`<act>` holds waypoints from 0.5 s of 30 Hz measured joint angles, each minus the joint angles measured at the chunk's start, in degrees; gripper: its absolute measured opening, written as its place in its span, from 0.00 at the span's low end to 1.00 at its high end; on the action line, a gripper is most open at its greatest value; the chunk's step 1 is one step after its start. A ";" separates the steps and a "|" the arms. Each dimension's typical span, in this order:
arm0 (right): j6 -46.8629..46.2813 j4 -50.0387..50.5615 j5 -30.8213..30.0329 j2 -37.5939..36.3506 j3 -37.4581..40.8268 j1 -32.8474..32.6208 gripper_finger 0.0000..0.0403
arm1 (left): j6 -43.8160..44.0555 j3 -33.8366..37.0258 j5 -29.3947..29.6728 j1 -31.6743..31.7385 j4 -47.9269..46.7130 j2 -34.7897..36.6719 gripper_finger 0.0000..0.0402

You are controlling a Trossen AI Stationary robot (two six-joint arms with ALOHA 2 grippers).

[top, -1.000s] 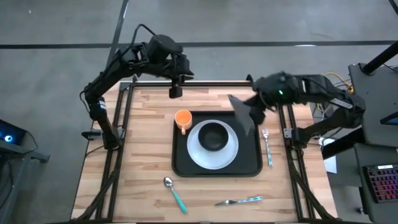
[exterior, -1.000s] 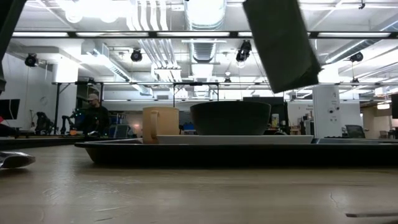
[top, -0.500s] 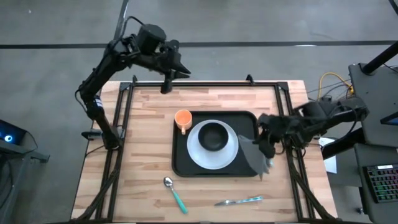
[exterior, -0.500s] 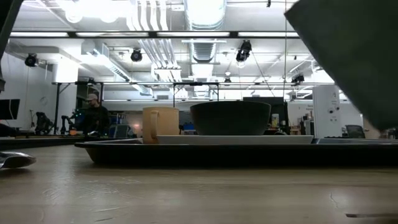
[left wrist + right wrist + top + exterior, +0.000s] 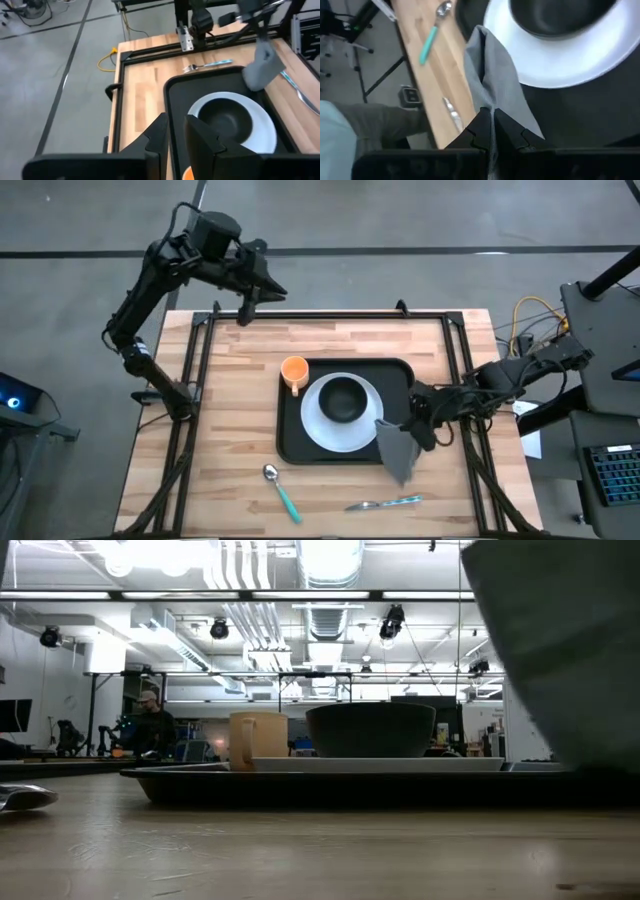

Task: Set up tray
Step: Put the gray napkin on the black tray to the right of the white plate

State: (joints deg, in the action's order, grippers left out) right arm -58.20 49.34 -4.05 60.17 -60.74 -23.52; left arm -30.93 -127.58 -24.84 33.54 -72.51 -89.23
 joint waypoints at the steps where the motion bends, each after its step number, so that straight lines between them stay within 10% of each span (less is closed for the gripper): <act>1: -0.10 -0.16 -0.02 -0.39 0.94 0.15 0.02 | 0.15 0.89 -0.04 0.00 0.01 0.79 0.11; 15: 7.14 2.10 -0.77 -7.86 12.38 11.44 0.02 | 4.14 14.63 0.05 0.04 4.13 11.74 0.11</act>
State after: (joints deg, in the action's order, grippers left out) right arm -51.06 51.44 -4.82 52.31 -48.35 -12.08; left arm -26.79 -112.95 -24.79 33.58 -68.38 -77.48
